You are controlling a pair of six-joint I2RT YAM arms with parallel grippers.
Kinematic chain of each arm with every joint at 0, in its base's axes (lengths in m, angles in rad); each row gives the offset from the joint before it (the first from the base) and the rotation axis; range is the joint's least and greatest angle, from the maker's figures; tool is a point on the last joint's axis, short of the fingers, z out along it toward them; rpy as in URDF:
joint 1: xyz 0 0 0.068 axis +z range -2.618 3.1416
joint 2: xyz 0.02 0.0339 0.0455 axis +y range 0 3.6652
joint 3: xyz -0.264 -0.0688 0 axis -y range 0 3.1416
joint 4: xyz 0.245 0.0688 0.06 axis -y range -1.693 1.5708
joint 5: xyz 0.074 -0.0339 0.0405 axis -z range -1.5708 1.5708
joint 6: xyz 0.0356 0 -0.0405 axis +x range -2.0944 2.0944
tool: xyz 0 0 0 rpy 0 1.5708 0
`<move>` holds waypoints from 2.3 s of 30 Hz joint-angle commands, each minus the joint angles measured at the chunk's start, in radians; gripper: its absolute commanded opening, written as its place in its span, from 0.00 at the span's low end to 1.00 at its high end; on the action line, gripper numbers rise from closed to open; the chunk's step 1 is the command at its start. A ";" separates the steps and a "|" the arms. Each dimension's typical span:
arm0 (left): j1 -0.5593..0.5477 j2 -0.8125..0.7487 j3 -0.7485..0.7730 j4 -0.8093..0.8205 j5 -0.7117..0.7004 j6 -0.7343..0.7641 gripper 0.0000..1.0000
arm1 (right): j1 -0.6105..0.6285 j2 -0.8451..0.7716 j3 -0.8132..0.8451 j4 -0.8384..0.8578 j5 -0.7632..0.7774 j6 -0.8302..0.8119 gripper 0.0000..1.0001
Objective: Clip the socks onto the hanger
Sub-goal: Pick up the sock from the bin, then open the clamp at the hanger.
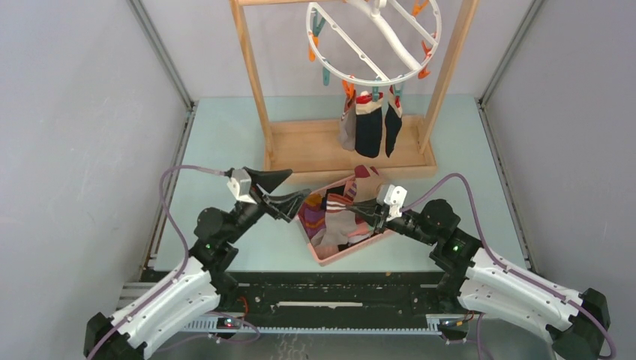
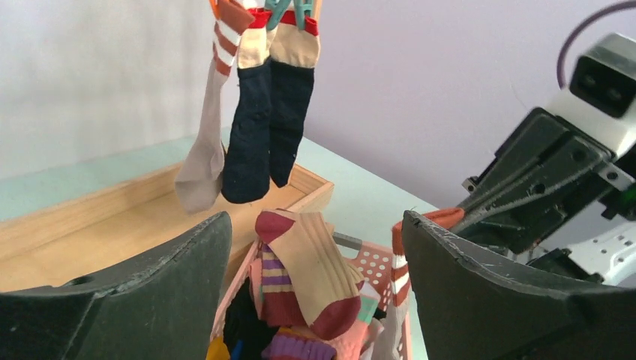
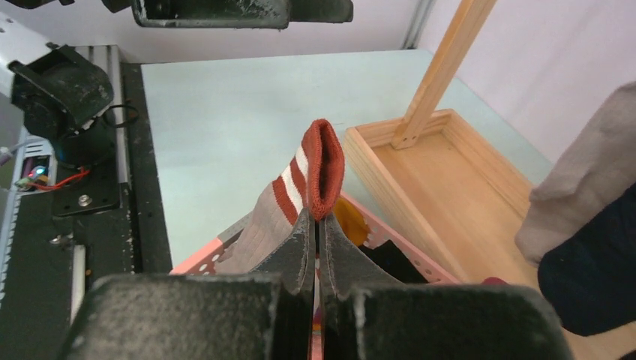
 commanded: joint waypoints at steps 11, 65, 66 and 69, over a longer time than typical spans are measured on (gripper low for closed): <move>0.280 0.521 0.652 -0.076 0.261 -0.190 0.81 | -0.067 0.015 0.046 0.174 0.105 0.018 0.00; 0.277 0.224 0.267 -0.003 0.246 -0.069 0.79 | -0.192 0.461 0.390 0.341 1.014 0.117 0.00; 0.273 0.231 0.271 -0.001 0.246 -0.068 0.79 | -0.202 0.453 0.387 0.337 1.009 0.120 0.00; 0.264 0.255 0.284 0.008 0.245 -0.065 0.79 | -0.232 0.428 0.377 0.325 0.993 0.134 0.00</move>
